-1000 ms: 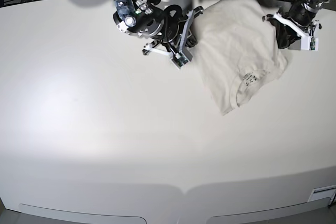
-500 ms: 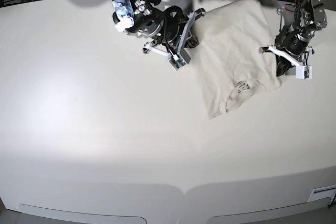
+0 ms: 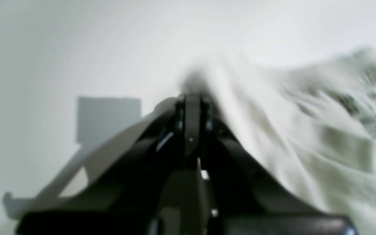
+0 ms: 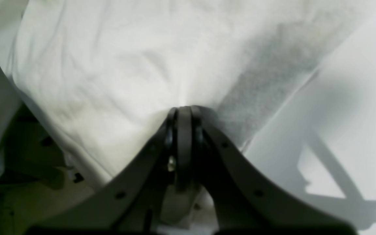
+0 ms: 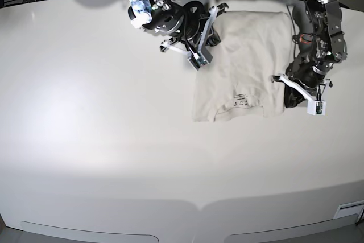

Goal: Fold the T-shirt properly

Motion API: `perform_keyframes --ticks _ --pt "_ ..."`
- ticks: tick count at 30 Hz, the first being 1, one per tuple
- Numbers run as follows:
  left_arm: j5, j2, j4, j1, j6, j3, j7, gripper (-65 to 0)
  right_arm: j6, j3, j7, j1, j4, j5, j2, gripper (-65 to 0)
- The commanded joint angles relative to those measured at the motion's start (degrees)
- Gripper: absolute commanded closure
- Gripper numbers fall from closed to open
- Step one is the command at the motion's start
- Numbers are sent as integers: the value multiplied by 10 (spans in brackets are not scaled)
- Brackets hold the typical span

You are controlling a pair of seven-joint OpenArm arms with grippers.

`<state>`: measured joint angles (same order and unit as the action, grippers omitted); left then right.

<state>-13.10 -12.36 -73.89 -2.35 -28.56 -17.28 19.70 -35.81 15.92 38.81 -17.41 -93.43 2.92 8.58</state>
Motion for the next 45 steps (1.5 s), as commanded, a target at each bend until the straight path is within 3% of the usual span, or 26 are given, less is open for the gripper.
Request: perform_keyframes --ticks 1,8,13,18,25,32,36,41,45 --pt "-15 -12 -9 4 -2 -3 -10 0 -2 2 -9 4 -13 -5 4 0" --pt "-111 -86 -28 -38 -2 -3 12 0 2 -2 -3 1 -87 -31 4 0" --pt "-173 -139 -101 -129 -1 -4 -10 0 3 -34 -2 -21 -137 7 -15 0" --pt "-184 -164 -193 -227 69 -10 -22 0 -7 -75 12 -65 -189 52 -37 0" --pt "-185 -155 -281 -363 76 -85 -21 0 -14 -120 50 -143 -270 98 -72 0" --pt "-184 -102 -297 -481 75 -155 -13 0 -19 -146 111 -207 -321 154 -88 0" --pt "-183 -73 -297 -556 74 -161 -10 0 -20 -146 133 -255 -351 160 -89 0" --pt "-100 -41 -297 -630 74 -161 -65 0 -20 -146 146 -326 -388 160 -96 0" --pt "-94 -22 -297 -655 71 -161 -67 0 -26 -146 157 -369 -391 151 -95 0"
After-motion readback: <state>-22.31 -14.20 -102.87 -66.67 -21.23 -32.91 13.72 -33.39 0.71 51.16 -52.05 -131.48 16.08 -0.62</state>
